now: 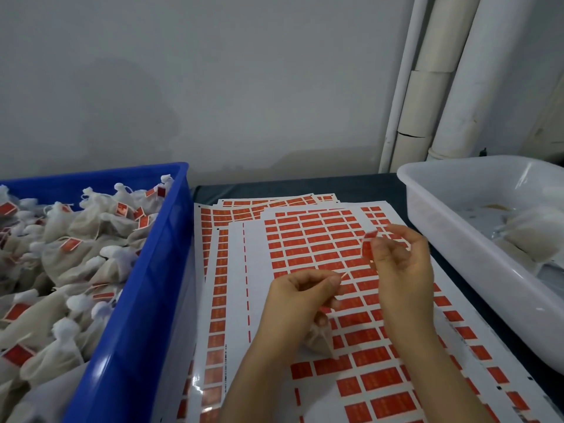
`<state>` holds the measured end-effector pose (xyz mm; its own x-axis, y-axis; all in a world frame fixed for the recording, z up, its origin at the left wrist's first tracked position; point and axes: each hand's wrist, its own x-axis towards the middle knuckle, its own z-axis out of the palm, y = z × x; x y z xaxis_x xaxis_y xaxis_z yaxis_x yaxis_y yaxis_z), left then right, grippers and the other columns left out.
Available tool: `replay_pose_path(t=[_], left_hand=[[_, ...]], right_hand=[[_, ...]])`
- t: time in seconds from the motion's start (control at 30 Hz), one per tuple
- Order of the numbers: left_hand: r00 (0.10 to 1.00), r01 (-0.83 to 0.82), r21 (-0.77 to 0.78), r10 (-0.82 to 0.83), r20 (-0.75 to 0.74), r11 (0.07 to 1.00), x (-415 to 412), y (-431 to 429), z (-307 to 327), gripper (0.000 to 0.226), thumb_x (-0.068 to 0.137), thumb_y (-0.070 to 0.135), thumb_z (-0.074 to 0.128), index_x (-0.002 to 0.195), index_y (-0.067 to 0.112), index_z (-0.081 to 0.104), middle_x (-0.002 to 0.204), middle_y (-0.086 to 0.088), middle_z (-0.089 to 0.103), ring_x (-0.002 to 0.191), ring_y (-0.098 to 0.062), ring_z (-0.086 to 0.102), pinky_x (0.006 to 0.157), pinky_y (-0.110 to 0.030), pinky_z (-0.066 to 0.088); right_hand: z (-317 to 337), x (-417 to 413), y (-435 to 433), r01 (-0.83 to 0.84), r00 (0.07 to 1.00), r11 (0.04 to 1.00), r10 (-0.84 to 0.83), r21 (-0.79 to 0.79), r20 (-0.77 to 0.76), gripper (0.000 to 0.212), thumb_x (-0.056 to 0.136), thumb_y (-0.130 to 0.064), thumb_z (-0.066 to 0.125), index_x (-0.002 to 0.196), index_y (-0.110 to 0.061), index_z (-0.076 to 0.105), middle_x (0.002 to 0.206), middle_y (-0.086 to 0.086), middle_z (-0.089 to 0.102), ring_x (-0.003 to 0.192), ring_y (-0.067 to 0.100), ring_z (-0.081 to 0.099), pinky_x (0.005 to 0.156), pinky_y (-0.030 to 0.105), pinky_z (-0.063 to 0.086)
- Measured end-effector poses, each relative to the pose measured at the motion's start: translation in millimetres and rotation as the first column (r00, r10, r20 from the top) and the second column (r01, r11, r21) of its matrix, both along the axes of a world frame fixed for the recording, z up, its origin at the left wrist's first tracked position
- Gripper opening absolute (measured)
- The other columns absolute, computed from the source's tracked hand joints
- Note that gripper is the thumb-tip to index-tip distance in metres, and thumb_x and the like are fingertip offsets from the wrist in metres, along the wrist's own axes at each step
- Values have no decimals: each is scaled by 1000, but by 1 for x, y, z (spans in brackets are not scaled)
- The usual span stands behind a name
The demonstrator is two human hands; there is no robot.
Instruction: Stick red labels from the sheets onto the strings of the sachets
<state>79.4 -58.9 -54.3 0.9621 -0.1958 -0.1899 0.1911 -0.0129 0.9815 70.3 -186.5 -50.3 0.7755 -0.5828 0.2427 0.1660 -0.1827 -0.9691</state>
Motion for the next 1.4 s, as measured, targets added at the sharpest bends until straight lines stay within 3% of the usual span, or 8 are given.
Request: replay_pose_path(t=[0.07,0.23,0.4,0.53,0.73,0.97,1.13,1.4], left_hand=[[999,0,-71,-3,-48,997,1,2,1,14,84,30,66,85,18,74,73,1,73,58,-10,68,48,-18,49],[994,11,-293,-44,-103,956,2,3,2,22,85,34,62,93,17,72,90,3,75,84,-11,71,65,-24,56],[990,67,-446,-114,-79,893,3,5,2,35,84,35,59,112,14,65,100,-2,73,93,-15,70,75,-27,57],[991,71,-465,-115,-68,882,4,6,-1,38,79,35,62,109,14,67,100,-4,72,93,-17,70,76,-28,57],[989,59,-473,-114,-90,879,4,2,-3,38,71,34,66,101,10,70,94,-8,72,86,-20,70,68,-27,56],[988,85,-485,-137,-71,870,2,2,-2,36,67,35,68,94,12,72,91,-8,71,83,-21,70,66,-28,56],[987,97,-485,-146,-65,869,2,3,-2,37,74,31,65,103,10,70,100,-11,71,89,-23,70,70,-28,56],[987,144,-460,-162,1,876,0,4,-1,31,67,38,68,89,18,76,93,-6,72,87,-20,69,71,-29,56]], right_hand=[[-1,-2,-3,-9,1000,998,9,60,-4,25,70,-58,50,91,-46,52,86,-30,59,75,-1,63,51,8,48],[-1,-10,1,-183,983,977,182,111,20,17,65,-49,57,79,-51,65,86,-30,66,84,2,67,67,20,54],[1,-19,14,-309,950,948,312,-82,30,20,69,-49,54,83,-61,60,88,-37,63,91,-14,58,59,0,43],[-1,-20,19,-339,934,921,354,-193,49,23,75,-46,52,90,-62,59,96,-39,60,97,-16,54,64,-3,39],[-4,-17,20,-299,944,945,313,-129,103,39,71,-48,60,106,-62,50,104,-46,52,98,-24,48,60,-2,40],[-5,-17,20,-310,939,948,317,-71,132,39,71,-44,62,106,-55,52,101,-45,54,96,-23,51,60,0,41],[-6,-16,20,-300,944,952,306,-66,127,40,71,-42,63,109,-50,53,101,-44,55,97,-21,52,62,1,42],[-8,-15,19,-280,950,957,287,-75,120,39,71,-44,62,108,-53,53,103,-44,54,99,-21,51,63,0,42]])
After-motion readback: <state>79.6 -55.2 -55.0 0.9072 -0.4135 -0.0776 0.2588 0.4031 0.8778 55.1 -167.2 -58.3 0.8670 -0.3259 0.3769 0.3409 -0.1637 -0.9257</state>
